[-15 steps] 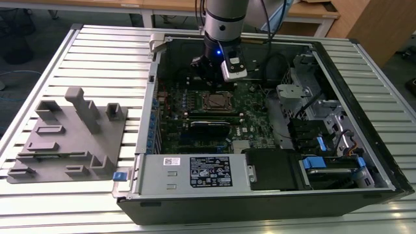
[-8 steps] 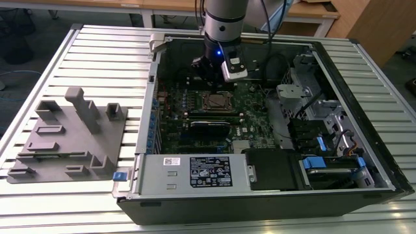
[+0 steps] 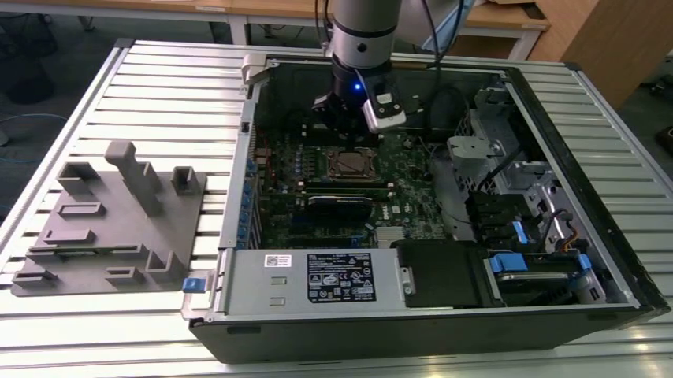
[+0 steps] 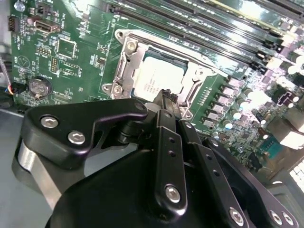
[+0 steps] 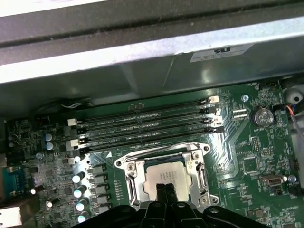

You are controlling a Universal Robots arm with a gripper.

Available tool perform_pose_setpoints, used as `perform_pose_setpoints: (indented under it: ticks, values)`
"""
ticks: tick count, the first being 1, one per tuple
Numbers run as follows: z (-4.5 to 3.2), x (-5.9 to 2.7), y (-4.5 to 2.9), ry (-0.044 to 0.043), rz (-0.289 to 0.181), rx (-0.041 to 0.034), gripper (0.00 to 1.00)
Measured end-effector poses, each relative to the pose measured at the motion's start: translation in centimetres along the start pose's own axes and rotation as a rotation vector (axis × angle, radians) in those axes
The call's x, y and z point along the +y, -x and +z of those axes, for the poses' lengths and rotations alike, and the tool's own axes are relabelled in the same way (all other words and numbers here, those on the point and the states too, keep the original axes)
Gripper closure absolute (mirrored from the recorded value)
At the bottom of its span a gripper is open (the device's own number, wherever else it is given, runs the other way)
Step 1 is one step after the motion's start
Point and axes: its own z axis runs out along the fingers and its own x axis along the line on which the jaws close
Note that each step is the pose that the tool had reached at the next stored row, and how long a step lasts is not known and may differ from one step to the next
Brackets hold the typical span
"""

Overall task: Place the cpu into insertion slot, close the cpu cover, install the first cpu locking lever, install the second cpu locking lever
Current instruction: 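Install the first cpu locking lever, then install the second cpu locking lever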

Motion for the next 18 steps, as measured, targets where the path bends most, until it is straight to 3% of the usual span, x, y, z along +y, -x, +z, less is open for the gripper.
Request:
perform_pose_setpoints:
  ticks: [5, 14, 18]
  values:
    - [0.12, 0.09, 0.58, 0.001, -0.028, 0.0015, 0.9]
    - [0.15, -0.26, 0.64, 0.0011, -0.03, 0.0017, 0.9]
    - [0.15, -0.27, 0.65, -0.0033, -0.03, 0.001, 0.9]
